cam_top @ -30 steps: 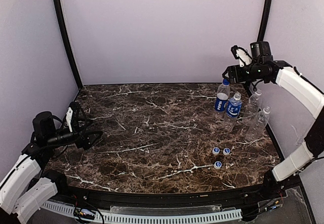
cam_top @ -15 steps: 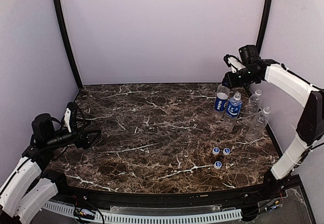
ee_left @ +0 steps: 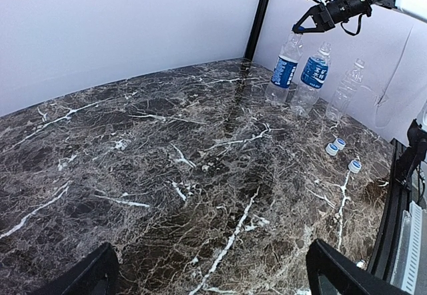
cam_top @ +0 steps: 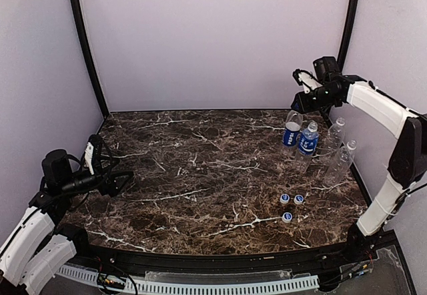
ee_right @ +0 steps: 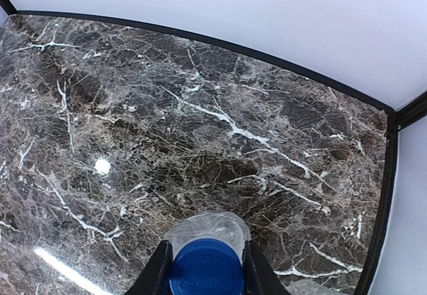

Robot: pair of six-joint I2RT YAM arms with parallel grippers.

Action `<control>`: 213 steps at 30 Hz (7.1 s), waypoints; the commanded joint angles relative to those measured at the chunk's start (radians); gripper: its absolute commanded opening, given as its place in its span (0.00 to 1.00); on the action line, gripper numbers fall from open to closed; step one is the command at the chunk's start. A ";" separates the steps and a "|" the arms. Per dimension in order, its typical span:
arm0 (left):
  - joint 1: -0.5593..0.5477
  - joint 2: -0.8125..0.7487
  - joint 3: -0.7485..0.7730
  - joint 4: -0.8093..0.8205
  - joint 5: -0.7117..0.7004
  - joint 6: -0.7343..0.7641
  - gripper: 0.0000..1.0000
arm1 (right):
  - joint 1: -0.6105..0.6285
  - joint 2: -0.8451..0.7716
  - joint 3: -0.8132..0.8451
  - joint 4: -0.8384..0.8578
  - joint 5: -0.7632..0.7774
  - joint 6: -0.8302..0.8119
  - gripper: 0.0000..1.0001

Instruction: Unscrew the bottle caps

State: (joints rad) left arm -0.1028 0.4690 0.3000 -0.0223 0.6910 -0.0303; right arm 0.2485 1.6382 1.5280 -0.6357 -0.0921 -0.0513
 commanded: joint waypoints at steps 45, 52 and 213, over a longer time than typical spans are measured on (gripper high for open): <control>-0.168 0.147 0.211 -0.218 0.202 0.290 0.71 | 0.867 0.409 0.561 0.409 -0.518 0.135 0.00; -0.166 0.138 0.201 -0.205 0.236 0.272 0.51 | 0.866 0.400 0.546 0.404 -0.502 0.128 0.00; -0.225 0.141 0.247 -0.570 0.122 0.857 0.23 | 0.988 0.092 0.194 0.218 -0.132 -0.802 0.98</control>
State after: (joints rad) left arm -0.3405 0.6163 0.5362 -0.5835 0.8036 0.8761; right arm 1.2533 1.7935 1.7374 -0.4915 -0.3084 -0.9710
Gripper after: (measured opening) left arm 0.231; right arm 0.588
